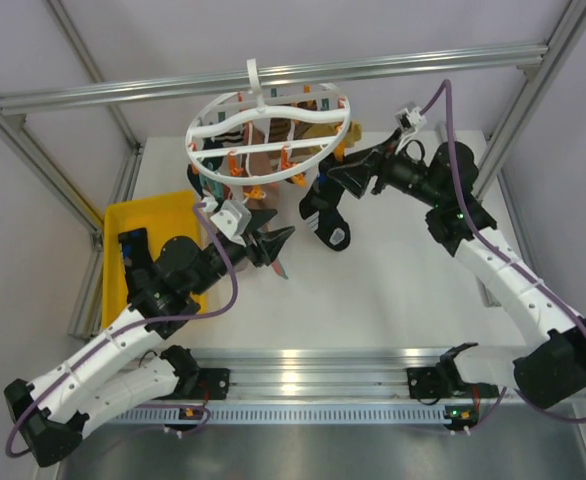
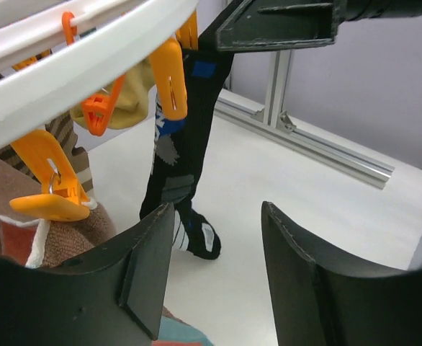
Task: Clip the socks to the hanger
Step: Open the clamp at the hanger.
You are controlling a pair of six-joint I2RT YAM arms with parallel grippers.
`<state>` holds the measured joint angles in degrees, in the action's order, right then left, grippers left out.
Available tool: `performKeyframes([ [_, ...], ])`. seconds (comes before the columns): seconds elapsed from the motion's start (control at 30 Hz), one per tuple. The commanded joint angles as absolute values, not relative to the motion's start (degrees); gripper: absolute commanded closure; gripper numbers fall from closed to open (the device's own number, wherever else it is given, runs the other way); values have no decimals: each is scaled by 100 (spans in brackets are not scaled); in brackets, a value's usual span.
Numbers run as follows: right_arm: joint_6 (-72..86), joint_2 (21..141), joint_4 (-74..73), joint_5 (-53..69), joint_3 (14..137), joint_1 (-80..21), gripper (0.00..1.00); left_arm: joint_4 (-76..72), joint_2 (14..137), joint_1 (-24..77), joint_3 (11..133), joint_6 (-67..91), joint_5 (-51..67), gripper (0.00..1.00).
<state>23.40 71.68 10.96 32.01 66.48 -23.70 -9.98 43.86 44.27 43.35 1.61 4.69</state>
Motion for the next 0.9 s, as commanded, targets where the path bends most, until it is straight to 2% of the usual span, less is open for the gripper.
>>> performKeyframes([
  [0.0,1777,6576,695,3358,6838,-2303,26,-1634,4517,4412,4421,-246,519,43],
  [0.03,1714,6487,486,3314,6829,-2303,20,-1661,4587,4412,4447,-263,501,43],
  [0.1,1513,6259,221,3252,6812,-2294,15,-1696,4632,4412,4465,-281,492,43],
  [0.17,1398,6074,167,3252,6768,-2303,15,-1740,4614,4421,4439,-273,527,43],
  [0.47,1538,5959,360,3639,6715,-2452,31,-1705,4535,4412,4421,-62,483,44],
  [0.6,1591,6020,501,3516,6618,-2662,38,-1556,4343,4412,4473,-70,492,49],
  [0.7,1643,6126,606,3437,6557,-2768,41,-1258,4167,4403,4535,-9,632,53],
  [0.87,1722,6240,756,3393,6451,-2883,42,-915,3999,3912,4649,430,1318,53],
])
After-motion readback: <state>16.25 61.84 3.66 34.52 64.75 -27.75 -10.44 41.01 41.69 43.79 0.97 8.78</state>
